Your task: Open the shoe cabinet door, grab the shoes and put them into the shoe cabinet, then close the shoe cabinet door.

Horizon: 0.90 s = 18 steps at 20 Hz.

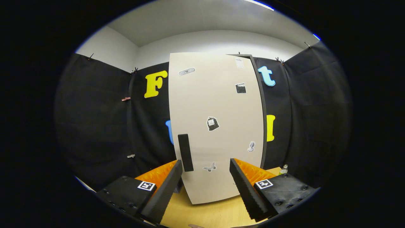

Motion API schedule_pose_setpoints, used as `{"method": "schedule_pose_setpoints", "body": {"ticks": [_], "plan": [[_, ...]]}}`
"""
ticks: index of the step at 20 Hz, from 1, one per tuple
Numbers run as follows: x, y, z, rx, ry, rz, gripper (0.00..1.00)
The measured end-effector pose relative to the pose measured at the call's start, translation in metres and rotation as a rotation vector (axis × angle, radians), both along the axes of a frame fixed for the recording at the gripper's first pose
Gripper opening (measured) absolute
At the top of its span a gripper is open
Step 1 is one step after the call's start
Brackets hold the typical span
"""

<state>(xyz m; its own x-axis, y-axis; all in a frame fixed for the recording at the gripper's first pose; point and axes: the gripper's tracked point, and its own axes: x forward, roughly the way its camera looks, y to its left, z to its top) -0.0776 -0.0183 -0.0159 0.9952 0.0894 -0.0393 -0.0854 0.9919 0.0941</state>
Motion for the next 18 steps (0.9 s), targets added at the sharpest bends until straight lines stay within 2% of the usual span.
{"method": "schedule_pose_setpoints", "body": {"ticks": [18], "plan": [[-0.001,0.011,0.0,-0.014,-0.013,0.032,0.98]]}}
